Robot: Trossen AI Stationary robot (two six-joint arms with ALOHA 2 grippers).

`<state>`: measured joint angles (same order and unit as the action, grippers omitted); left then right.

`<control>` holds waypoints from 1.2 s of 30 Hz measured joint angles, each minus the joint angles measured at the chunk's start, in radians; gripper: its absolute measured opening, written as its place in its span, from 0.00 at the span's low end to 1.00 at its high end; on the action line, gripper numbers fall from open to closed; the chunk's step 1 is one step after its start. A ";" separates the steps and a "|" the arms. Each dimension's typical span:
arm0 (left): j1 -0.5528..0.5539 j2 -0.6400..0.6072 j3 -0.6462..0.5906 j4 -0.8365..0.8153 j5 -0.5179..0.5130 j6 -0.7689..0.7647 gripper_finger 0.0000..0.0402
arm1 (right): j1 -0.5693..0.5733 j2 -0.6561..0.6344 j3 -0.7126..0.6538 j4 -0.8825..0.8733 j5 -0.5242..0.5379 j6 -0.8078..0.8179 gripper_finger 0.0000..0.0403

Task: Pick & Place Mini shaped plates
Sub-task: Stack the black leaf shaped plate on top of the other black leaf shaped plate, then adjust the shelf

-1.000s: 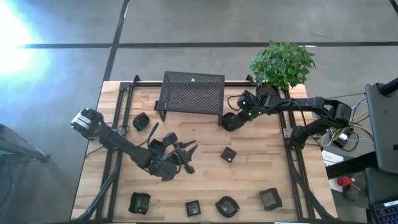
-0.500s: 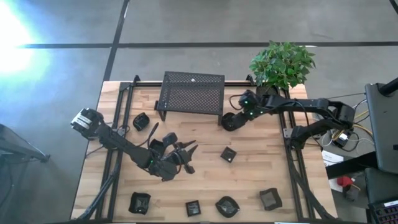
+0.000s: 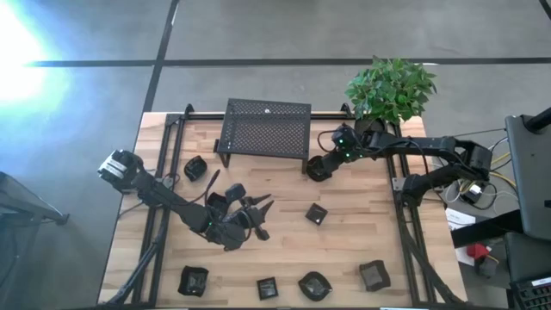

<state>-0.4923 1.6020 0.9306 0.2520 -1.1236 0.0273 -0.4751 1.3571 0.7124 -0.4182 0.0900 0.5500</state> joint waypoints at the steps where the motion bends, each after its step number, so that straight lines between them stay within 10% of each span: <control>1: 0.000 0.000 0.000 0.000 0.000 0.000 0.23 | 0.001 0.004 0.000 0.010 0.004 0.000 0.15; 36: 0.000 0.000 0.000 -0.007 -0.002 0.025 0.23 | 0.140 -0.054 0.000 -0.036 -0.006 0.042 0.13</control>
<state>-0.4921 1.6020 0.9306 0.2447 -1.1254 0.0521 -0.3351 1.3032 0.7128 -0.4541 0.0844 0.5922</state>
